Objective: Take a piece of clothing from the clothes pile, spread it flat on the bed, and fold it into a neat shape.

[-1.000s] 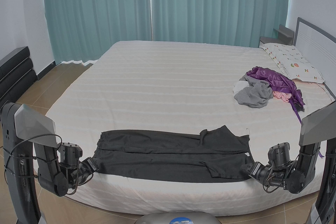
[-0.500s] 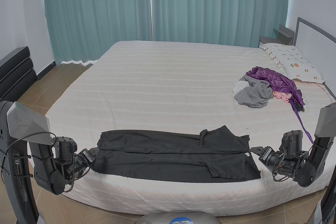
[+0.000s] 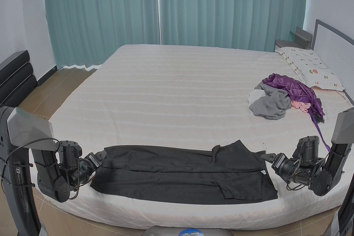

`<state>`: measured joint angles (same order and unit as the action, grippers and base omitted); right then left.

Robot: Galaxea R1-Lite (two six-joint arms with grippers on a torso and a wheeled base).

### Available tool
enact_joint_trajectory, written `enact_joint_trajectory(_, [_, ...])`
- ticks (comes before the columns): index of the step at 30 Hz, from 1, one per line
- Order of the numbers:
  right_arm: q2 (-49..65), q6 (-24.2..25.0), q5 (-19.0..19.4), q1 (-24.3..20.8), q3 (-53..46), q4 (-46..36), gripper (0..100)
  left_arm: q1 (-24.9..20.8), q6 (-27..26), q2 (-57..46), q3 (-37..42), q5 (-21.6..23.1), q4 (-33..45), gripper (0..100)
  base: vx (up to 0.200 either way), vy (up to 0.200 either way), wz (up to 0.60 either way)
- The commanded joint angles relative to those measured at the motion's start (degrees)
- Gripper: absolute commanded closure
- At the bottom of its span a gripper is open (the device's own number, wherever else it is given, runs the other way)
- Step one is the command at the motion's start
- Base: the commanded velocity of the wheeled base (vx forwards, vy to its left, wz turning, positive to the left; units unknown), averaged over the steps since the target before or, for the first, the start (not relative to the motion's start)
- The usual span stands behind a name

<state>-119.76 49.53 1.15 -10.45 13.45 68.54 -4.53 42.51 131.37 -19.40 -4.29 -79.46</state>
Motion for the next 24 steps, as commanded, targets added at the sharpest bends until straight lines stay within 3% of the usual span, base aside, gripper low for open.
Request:
enact_joint_trajectory(1, [-1.9,0.0,0.2,-0.1,0.7,0.0,0,-0.3,0.1,2.0,-2.7,1.3,0.4,0,0.0,0.0,0.0])
enact_joint_trajectory(13, [-3.9,1.1,0.2,-0.3,0.8,1.2,0,-1.1,-0.1,5.1,-7.6,1.3,4.1,0,0.0,0.0,0.0])
enact_joint_trajectory(14, [-4.0,1.1,0.2,-0.3,0.9,1.2,0,-1.1,-0.1,5.8,-8.6,1.3,4.8,100,0.0,0.0,0.0])
enact_joint_trajectory(24, [-3.9,1.1,0.1,-0.5,1.6,1.2,0,0.2,0.2,5.1,-9.3,0.3,4.7,100,0.0,0.0,0.0])
